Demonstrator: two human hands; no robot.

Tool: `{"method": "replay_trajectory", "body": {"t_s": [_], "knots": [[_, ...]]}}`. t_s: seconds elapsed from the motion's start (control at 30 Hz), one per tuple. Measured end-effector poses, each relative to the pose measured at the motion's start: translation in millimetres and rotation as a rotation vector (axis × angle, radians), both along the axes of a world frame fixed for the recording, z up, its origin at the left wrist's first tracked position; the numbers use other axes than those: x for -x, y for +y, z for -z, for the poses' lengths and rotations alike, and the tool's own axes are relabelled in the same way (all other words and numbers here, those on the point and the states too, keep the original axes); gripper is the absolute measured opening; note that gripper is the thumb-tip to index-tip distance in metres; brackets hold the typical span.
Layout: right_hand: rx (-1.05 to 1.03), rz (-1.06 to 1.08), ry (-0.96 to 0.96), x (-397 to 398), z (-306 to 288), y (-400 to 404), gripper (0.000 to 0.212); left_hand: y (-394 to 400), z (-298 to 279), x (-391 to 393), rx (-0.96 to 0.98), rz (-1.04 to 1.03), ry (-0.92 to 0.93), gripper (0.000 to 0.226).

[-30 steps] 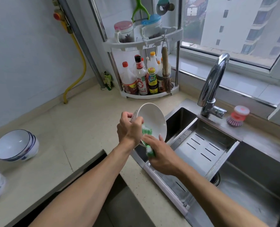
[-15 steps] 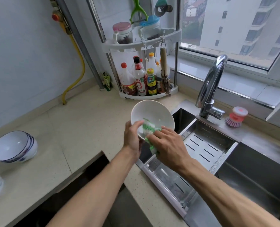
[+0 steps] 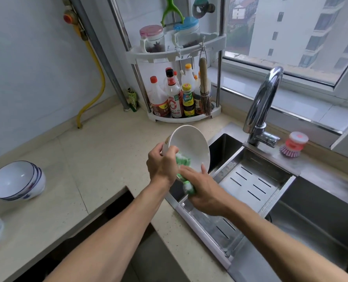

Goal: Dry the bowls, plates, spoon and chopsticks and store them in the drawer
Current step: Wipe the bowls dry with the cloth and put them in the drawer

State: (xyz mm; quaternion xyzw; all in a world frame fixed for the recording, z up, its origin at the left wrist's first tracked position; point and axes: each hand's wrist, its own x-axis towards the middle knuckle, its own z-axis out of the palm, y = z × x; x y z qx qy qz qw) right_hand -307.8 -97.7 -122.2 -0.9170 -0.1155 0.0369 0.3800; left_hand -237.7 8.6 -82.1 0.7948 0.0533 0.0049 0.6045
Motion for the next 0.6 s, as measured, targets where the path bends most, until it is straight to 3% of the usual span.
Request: {"method": "replay_trajectory", "body": {"t_s": [0.1, 0.13, 0.17, 0.27, 0.3, 0.33, 0.5, 0.6], "knots": [[0.418, 0.011, -0.091, -5.9, 9.6, -27.8, 0.081, 4.0, 2.0, 0.2, 0.005, 0.035, 0.030, 0.019], [0.460, 0.044, -0.078, -6.4, 11.5, -27.4, 0.081, 2.5, 2.8, 1.8, 0.011, 0.023, 0.031, 0.017], [0.404, 0.067, -0.058, -7.3, 10.0, -21.6, 0.079, -0.1, 2.3, 1.7, 0.010, -0.001, 0.022, 0.017], [-0.085, 0.000, 0.079, 2.6, -2.9, 2.5, 0.072, 1.3, 2.9, -0.2, -0.008, -0.026, -0.001, 0.017], [-0.094, -0.036, 0.085, 5.2, -4.2, 1.9, 0.071, 5.7, 2.3, -1.7, -0.024, 0.004, -0.001, 0.017], [0.000, -0.066, 0.074, 7.1, -5.1, -2.8, 0.071, 11.5, 1.3, -4.3, -0.051, 0.052, 0.008, 0.018], [0.879, -0.220, -0.218, -13.1, -1.7, -46.7, 0.083, 26.6, -10.3, -23.2, -0.301, 0.431, 0.172, 0.024], [1.057, -0.327, -0.294, -22.5, -2.9, -56.8, 0.095, 27.8, -15.5, -27.5, -0.311, 0.568, 0.394, 0.046]]}}
